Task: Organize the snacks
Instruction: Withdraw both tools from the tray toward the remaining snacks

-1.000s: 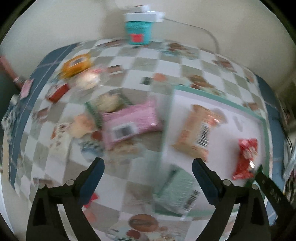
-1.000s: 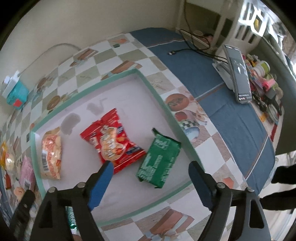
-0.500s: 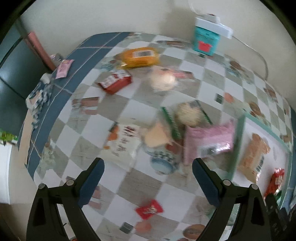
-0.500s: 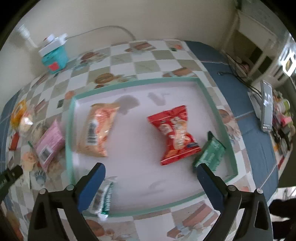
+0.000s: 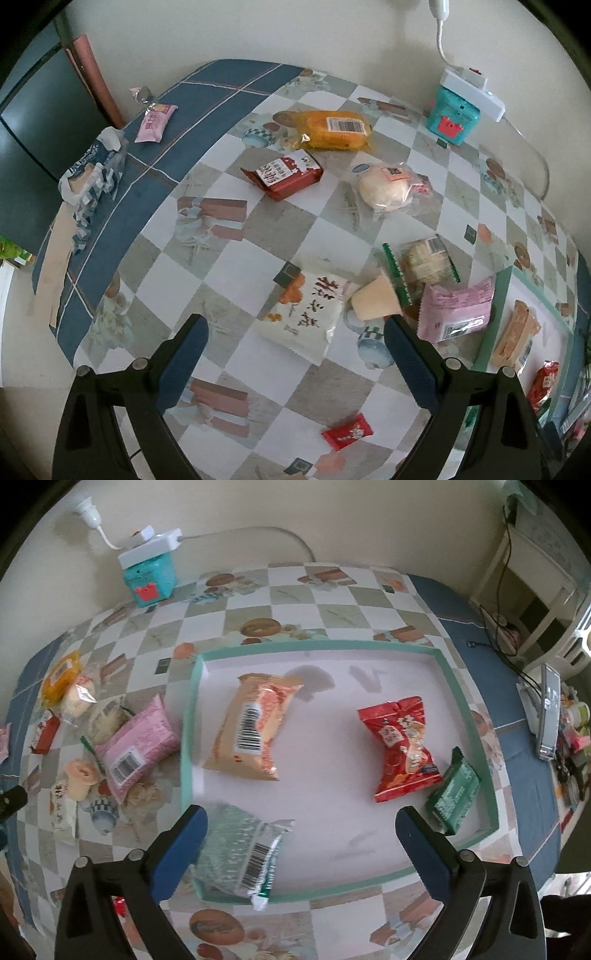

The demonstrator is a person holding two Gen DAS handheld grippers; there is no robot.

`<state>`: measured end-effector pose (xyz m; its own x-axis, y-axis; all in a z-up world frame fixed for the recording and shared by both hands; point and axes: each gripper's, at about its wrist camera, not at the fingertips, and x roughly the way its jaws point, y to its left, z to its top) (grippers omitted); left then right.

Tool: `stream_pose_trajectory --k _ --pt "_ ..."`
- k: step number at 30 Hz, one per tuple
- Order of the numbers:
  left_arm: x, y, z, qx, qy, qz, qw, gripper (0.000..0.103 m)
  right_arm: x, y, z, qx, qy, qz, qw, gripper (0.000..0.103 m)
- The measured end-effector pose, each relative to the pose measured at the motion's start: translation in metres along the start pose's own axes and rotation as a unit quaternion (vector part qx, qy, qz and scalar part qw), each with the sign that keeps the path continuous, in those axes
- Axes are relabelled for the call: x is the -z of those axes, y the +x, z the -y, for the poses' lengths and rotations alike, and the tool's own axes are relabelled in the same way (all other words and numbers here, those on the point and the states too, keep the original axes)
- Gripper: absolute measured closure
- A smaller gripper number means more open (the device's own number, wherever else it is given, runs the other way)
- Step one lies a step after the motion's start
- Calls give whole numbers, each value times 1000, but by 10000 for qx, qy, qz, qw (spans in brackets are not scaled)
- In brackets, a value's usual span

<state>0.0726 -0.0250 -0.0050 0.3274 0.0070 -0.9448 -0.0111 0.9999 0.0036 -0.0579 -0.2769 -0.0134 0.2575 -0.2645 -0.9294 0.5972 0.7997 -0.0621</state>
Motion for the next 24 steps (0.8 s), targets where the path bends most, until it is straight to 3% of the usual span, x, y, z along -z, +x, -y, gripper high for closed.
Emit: stream_pose_trajectory --k 10,24 --pt "2 2 -14 -46 325 -14 9995 7 11 -1 -43 -229 -421 -91 9988 0" --pt "43 29 -11 157 605 -580 9964 7 48 1 -80 -207 -982 -290 9945 0"
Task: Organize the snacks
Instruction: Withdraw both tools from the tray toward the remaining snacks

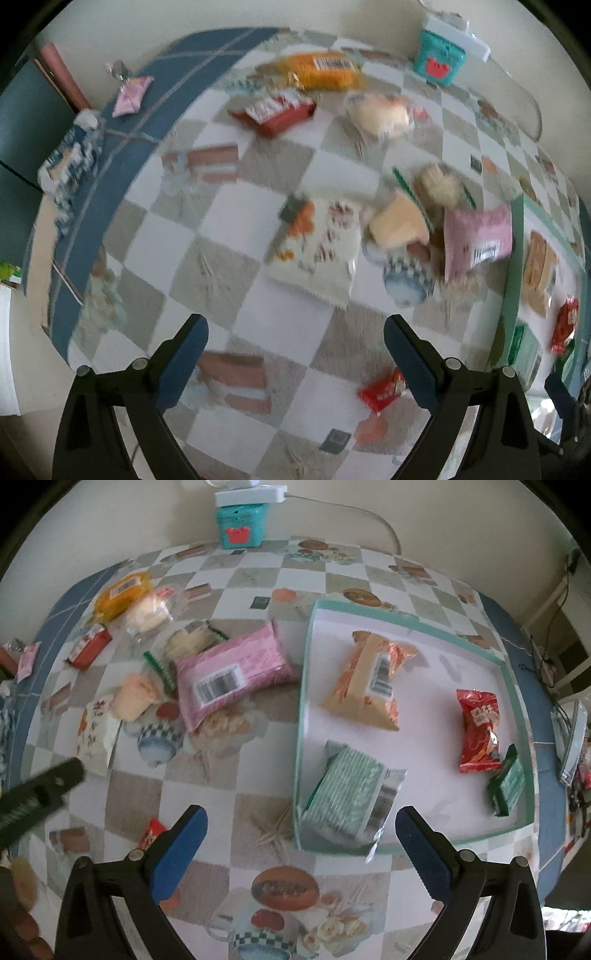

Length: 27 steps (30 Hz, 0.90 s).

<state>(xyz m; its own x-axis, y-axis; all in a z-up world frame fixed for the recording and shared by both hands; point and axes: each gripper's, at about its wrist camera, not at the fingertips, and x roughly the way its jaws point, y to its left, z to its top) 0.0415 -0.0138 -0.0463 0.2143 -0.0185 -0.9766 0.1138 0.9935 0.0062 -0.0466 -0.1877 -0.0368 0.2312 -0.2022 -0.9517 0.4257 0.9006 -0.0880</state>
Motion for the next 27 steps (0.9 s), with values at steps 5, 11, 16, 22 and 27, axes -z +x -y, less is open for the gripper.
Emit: stream_pose_trajectory --k 5,11,16,22,27 --pt "23 12 -4 373 -190 -289 9987 7 15 -4 4 -36 131 -31 9999 0" --pt "39 10 -1 424 -213 -272 9985 7 30 -6 14 -114 343 -98 9993 0" --pt "47 8 14 414 52 -282 9987 7 30 -2 18 -95 405 -178 9990 0" --pt "49 11 31 237 315 -342 9986 7 25 1 25 -133 471 -237 9985 0" --pt "47 12 50 147 537 -323 9979 8 22 3 32 -87 583 -274 9979 0"
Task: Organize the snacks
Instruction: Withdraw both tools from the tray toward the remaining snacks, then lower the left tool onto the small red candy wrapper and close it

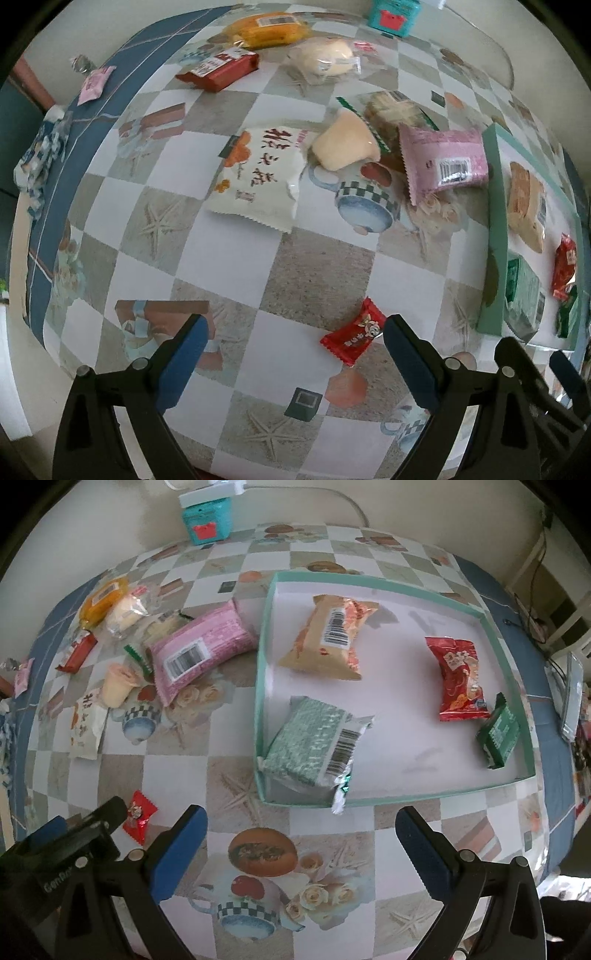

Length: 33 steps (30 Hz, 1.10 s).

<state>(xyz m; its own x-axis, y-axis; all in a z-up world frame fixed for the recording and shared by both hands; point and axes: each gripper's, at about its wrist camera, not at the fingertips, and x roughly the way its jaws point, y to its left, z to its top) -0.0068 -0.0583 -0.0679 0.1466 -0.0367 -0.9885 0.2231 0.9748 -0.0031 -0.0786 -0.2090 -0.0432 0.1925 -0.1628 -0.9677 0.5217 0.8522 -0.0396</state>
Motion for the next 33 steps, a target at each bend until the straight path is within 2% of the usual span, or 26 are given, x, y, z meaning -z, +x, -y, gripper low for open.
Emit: stream_pose_trajectory --k 7,9,10,11,15,20,28,33 --pt "-1 8 30 100 184 -78 9998 16 -2 3 9 -75 212 -100 9997 0" --pt "0 10 35 119 228 -66 9996 29 -2 3 9 -97 231 -119 9996 0" --pt "1 11 38 159 254 -89 9995 41 -2 3 10 -99 229 -122 9996 0" --pt "1 13 41 203 279 -142 9993 43 -2 3 10 -102 222 -121 9996 0" --pt "3 20 51 257 331 -249 9988 45 -2 4 9 -97 203 -111 9997 0" --pt "2 28 61 308 367 -342 9983 60 -3 4 8 -89 209 -117 9997 0" --pt "6 28 67 317 401 -322 9982 71 -3 5 8 -82 203 -132 9997 0" --pt "5 27 64 316 351 -288 9985 75 -3 5 8 -81 201 -134 9997 0"
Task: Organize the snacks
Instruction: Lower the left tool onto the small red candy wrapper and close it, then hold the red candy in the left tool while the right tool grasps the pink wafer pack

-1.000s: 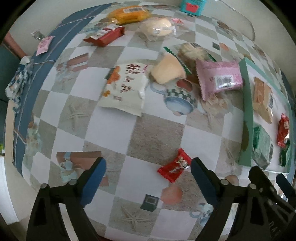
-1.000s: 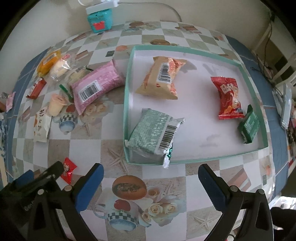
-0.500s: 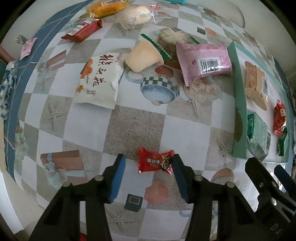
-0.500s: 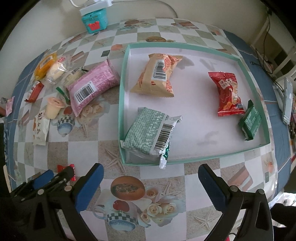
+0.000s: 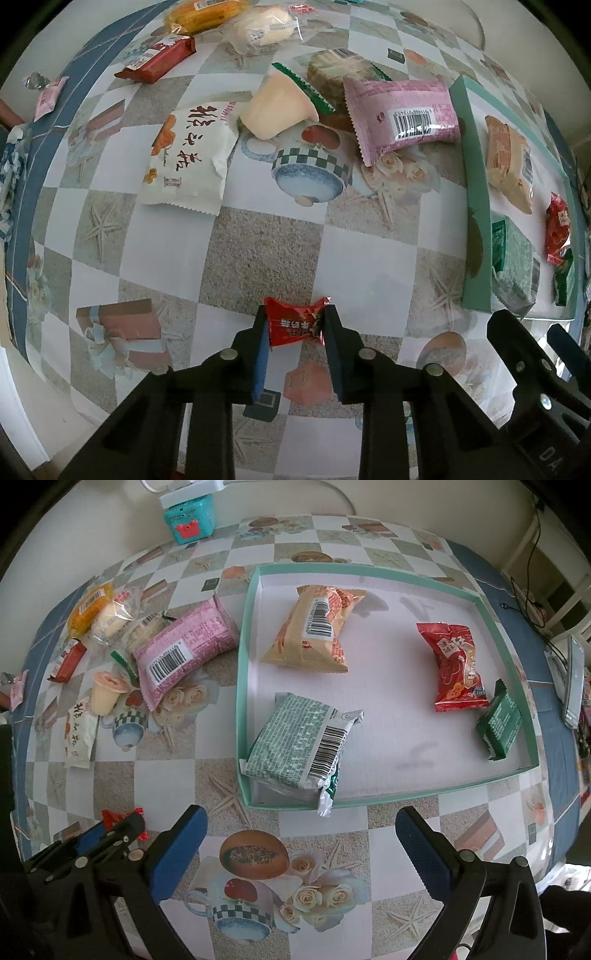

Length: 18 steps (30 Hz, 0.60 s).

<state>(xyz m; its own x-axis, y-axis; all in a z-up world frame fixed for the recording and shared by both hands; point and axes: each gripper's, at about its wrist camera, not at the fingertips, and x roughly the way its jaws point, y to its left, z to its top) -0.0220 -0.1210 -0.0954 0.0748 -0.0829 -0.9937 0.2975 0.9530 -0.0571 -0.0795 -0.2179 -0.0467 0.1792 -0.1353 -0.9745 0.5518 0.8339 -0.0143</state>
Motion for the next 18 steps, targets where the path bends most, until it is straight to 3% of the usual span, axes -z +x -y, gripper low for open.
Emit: stream_pose_trajectory --k 10,18 --pt "-7 -11 -20 182 -384 151 9990 76 -4 0 -4 5 -23 55 10000 0" --pt "-30 -33 -50 328 -1000 414 9936 76 -27 -9 -12 -270 -77 518 9983 0"
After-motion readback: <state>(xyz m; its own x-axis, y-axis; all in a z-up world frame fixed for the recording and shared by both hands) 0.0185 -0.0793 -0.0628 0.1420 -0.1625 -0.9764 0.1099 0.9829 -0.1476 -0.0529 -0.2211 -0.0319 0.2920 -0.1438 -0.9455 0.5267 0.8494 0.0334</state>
